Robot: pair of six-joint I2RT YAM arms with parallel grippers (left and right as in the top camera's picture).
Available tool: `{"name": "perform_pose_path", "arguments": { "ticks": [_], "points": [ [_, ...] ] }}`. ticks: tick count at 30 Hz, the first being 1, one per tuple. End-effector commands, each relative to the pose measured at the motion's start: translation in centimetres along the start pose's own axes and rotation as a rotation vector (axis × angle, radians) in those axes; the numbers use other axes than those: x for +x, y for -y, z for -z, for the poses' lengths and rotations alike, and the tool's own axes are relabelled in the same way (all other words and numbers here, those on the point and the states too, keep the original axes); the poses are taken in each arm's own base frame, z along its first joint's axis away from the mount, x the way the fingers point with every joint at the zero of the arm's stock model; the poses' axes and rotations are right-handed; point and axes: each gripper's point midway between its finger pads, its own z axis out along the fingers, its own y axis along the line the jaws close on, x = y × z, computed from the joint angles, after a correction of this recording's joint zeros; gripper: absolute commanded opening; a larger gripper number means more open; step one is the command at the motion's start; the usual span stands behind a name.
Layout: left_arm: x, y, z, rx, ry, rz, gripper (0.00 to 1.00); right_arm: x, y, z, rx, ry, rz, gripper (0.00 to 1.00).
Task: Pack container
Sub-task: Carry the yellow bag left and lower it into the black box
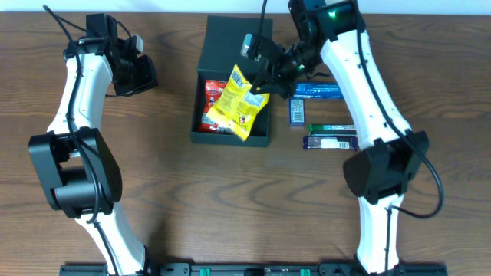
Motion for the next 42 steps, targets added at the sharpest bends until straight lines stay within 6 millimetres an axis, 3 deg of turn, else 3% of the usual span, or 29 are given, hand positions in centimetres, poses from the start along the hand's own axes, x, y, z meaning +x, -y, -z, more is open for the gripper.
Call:
{"name": "perform_pose_path", "arguments": {
  "ticks": [1, 7, 15, 16, 18, 19, 20, 22, 25, 28, 33, 35, 37, 39, 40, 41, 42],
  "points": [
    [-0.4, 0.0, 0.1, 0.000, 0.004, -0.036, 0.05, 1.5, 2.2, -1.3, -0.016, -0.009, -0.013, 0.01],
    [-0.4, 0.0, 0.1, 0.000, 0.001, -0.038, 0.05, 2.9, 5.1, -3.1, -0.026, 0.009, -0.073, 0.01],
    [-0.4, 0.0, 0.1, -0.001, 0.001, -0.041, 0.06, 3.8, 5.0, -3.4, -0.041, -0.024, -0.106, 0.01],
    [-0.4, 0.0, 0.1, -0.001, 0.001, -0.041, 0.06, 3.9, 5.1, -3.4, -0.037, -0.030, -0.121, 0.13],
    [-0.4, 0.0, 0.1, 0.000, 0.000, -0.041, 0.06, 4.4, 5.7, -3.4, 0.001, -0.058, -0.203, 0.77],
    [-0.3, 0.0, 0.1, 0.000, 0.000, -0.041, 0.06, 4.7, 6.1, -3.4, 0.025, -0.074, -0.242, 0.99],
    [-0.3, 0.0, 0.1, -0.001, -0.001, -0.041, 0.06, 4.9, 6.4, -3.3, 0.046, -0.089, -0.274, 0.99],
    [-0.3, 0.0, 0.1, -0.001, -0.001, -0.040, 0.06, 4.9, 6.8, -3.0, 0.078, -0.099, -0.316, 0.99],
    [-0.3, 0.0, 0.1, -0.001, -0.002, -0.041, 0.06, 3.3, 7.0, -1.6, 0.120, -0.061, -0.348, 0.99],
    [-0.3, 0.0, 0.1, -0.001, -0.002, -0.041, 0.06, 0.9, 7.6, 1.3, 0.255, -0.022, -0.379, 0.99],
    [-0.3, 0.0, 0.1, -0.001, -0.002, -0.040, 0.06, -1.2, 8.9, 5.7, 0.570, -0.024, -0.434, 0.99],
    [-0.3, 0.0, 0.1, -0.001, -0.002, -0.040, 0.06, -2.3, 8.1, 5.1, 0.573, -0.023, -0.401, 0.99],
    [-0.3, 0.0, 0.1, -0.001, -0.002, -0.040, 0.06, -3.1, 6.8, 3.1, 0.541, -0.052, -0.362, 0.93],
    [-0.3, 0.0, 0.1, -0.001, -0.002, -0.040, 0.06, -3.4, 5.9, 0.9, 0.507, -0.085, -0.322, 0.75],
    [-0.3, 0.0, 0.1, -0.001, -0.002, -0.040, 0.06, -3.5, 5.6, -0.2, 0.494, -0.096, -0.313, 0.47],
    [-0.3, 0.0, 0.1, -0.001, -0.002, -0.040, 0.06, -3.5, 5.5, -1.3, 0.483, -0.106, -0.304, 0.13],
    [-0.3, 0.0, 0.1, 0.000, -0.002, -0.040, 0.06, -3.3, 5.4, -2.8, 0.470, -0.118, -0.309, 0.01]
  ]
}}
